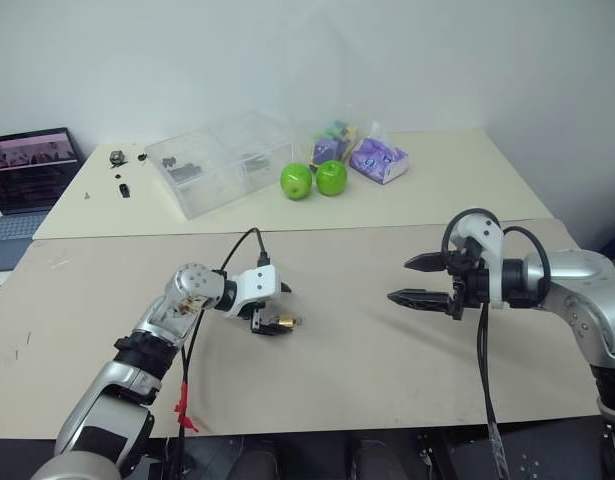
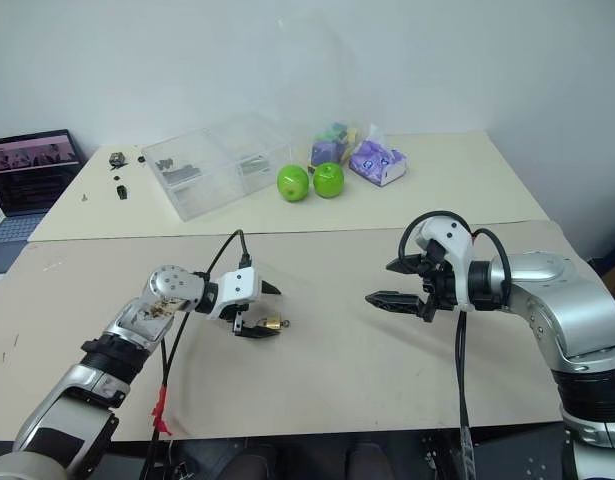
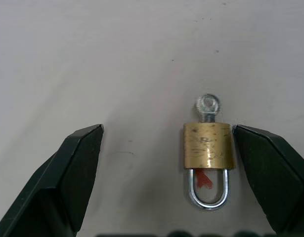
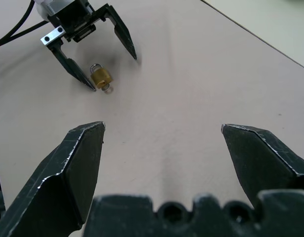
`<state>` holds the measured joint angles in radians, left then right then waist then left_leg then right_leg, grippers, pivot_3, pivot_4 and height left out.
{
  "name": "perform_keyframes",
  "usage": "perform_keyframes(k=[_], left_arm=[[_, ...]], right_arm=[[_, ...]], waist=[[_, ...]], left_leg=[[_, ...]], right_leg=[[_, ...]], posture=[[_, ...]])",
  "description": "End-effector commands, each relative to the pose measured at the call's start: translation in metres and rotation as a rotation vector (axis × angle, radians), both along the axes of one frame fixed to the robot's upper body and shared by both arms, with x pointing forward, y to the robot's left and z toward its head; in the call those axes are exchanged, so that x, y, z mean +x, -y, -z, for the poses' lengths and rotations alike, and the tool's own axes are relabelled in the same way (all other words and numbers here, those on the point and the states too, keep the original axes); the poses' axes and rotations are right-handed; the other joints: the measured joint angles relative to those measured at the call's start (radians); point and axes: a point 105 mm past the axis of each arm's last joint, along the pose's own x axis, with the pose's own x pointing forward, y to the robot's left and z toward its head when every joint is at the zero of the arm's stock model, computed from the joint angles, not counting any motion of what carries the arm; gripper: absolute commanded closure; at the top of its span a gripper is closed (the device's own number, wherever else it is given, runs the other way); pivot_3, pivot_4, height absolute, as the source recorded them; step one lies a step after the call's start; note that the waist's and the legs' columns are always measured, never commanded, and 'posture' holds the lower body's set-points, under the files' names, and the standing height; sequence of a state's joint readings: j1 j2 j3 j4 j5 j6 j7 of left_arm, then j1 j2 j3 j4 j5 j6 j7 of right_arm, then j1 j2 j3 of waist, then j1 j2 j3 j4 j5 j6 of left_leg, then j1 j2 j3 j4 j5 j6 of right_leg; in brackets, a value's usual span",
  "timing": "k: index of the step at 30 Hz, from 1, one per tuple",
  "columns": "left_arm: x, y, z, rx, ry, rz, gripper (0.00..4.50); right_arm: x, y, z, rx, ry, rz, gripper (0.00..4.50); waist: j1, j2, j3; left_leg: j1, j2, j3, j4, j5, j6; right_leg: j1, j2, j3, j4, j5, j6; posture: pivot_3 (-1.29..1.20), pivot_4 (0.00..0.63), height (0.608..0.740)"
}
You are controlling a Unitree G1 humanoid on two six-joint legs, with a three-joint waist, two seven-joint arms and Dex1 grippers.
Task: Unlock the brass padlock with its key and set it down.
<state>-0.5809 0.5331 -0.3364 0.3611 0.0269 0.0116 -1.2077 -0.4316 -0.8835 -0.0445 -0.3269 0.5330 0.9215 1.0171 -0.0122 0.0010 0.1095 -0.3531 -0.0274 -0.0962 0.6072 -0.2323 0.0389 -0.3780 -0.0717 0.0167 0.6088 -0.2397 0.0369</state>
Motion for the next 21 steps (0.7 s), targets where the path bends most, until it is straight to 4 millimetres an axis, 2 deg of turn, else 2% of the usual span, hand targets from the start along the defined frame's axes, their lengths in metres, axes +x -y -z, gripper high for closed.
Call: perform_keyframes(k=[1, 19, 21], left_arm=[[-0.0038, -0.0051, 0.0057, 0.030, 0.001, 0.004, 0.00], [-0.0054, -0.0080, 0.0135, 0.032, -0.008, -0.021, 0.00], [-0.0084, -0.0073, 0.0151, 0.028, -0.028, -0.013, 0.42]], right_arm=[[0.0029, -0.0007, -0.0134, -0.015, 0.071, -0.010, 0.06], [0.0100, 0.0015, -0.0118, -0.040, 0.100, 0.006, 0.06], [0.0114, 0.0020, -0.0120, -0.041, 0.104, 0.010, 0.00]], waist=[[0.000, 0.000, 0.000], [-0.001, 0.003, -0.002], [-0.002, 0.003, -0.002]], left_leg=[[0.000, 0.000, 0.000, 0.000, 0.000, 0.000], [0.002, 0.000, 0.000, 0.000, 0.000, 0.000], [0.004, 0.000, 0.000, 0.000, -0.001, 0.001]], right_leg=[[0.000, 0.000, 0.000, 0.000, 0.000, 0.000], [0.003, 0.000, 0.000, -0.001, 0.000, 0.000], [0.005, 0.000, 0.000, -0.002, 0.000, 0.000]], posture=[[0.00, 0.150, 0.740], [0.00, 0.150, 0.740], [0.00, 0.150, 0.740]])
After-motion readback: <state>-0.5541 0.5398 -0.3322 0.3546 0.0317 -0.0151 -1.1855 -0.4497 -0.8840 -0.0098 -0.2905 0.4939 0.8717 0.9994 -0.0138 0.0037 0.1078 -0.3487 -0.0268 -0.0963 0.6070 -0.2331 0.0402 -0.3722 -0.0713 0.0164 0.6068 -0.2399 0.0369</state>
